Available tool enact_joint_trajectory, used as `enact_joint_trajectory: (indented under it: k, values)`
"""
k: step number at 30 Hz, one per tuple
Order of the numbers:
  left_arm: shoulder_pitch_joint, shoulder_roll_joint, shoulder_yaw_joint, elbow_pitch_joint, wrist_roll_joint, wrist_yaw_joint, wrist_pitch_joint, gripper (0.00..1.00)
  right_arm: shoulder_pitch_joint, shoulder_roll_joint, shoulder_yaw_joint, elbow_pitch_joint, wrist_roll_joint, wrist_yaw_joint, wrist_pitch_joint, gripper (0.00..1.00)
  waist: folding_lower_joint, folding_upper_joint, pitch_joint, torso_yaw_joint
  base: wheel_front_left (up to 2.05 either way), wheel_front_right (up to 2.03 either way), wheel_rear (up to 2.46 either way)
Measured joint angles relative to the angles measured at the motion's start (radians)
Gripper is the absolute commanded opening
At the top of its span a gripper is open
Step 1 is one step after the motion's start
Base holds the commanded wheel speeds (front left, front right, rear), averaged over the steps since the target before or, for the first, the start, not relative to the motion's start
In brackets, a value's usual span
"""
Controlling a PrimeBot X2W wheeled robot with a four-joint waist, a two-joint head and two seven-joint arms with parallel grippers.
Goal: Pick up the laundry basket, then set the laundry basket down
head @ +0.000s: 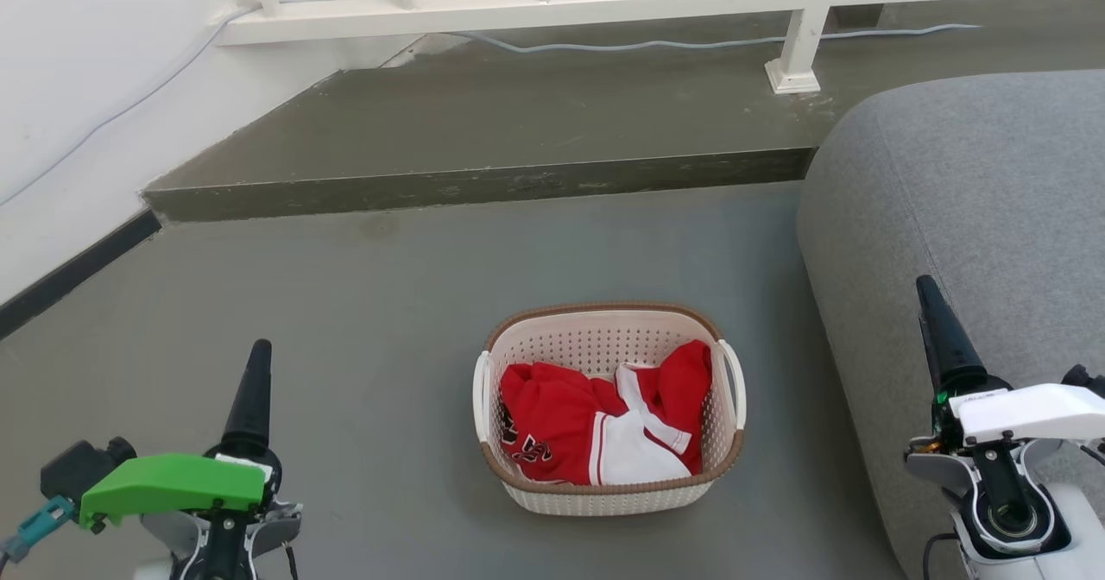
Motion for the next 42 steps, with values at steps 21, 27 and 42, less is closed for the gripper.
enact_joint_trajectory:
  k: [21,27,42]
  values:
    - [-0.013,0.010,-0.055,-0.034,0.337,0.059,-0.065,1.00,-0.024,-0.035,0.071,-0.006,-0.314,-0.037,-0.067,1.00,0.0000,0.0000,0.004,-0.001,0.00,0.00,0.00]
    - [-0.014,0.007,-0.070,-0.047,0.412,0.067,-0.080,1.00,-0.027,-0.035,0.086,-0.015,-0.389,-0.044,-0.083,1.00,0.0000,0.0000,0.005,-0.001,0.00,0.00,0.00]
    - [-0.014,0.004,-0.107,-0.062,0.566,0.075,-0.128,1.00,-0.031,-0.035,0.121,-0.022,-0.549,-0.046,-0.123,1.00,0.0000,0.0000,0.007,0.000,0.00,0.00,0.00]
